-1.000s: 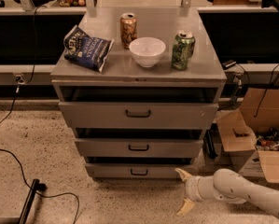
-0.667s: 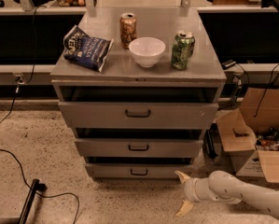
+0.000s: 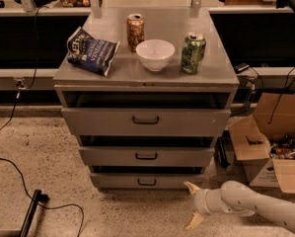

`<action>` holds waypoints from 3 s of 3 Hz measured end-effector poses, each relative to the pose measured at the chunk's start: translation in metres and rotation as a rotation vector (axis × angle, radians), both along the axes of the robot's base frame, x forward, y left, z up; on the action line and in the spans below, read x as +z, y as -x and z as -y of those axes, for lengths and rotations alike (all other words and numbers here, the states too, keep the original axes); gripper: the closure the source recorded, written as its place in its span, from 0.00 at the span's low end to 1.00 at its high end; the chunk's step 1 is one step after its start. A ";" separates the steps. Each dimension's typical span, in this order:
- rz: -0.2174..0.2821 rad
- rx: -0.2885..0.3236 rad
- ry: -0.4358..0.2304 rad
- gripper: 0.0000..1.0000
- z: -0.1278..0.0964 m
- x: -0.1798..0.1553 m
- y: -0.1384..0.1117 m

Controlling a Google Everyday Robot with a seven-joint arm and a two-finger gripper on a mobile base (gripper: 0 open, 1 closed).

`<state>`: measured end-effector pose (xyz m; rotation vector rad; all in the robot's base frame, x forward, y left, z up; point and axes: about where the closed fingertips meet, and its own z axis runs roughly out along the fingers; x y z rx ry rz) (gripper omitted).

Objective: Open bottom drawer

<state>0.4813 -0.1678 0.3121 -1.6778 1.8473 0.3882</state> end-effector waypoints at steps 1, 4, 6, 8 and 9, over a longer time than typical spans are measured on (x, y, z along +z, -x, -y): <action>0.018 -0.001 0.036 0.00 -0.003 -0.022 -0.014; 0.108 0.061 0.027 0.00 -0.011 -0.065 -0.050; 0.207 0.153 0.002 0.00 -0.024 -0.085 -0.108; 0.221 0.103 0.040 0.00 -0.012 -0.092 -0.111; 0.243 0.061 0.081 0.00 0.003 -0.097 -0.113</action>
Offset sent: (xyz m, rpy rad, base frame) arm 0.0644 0.0085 -0.0927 -0.0251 -0.1882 0.0264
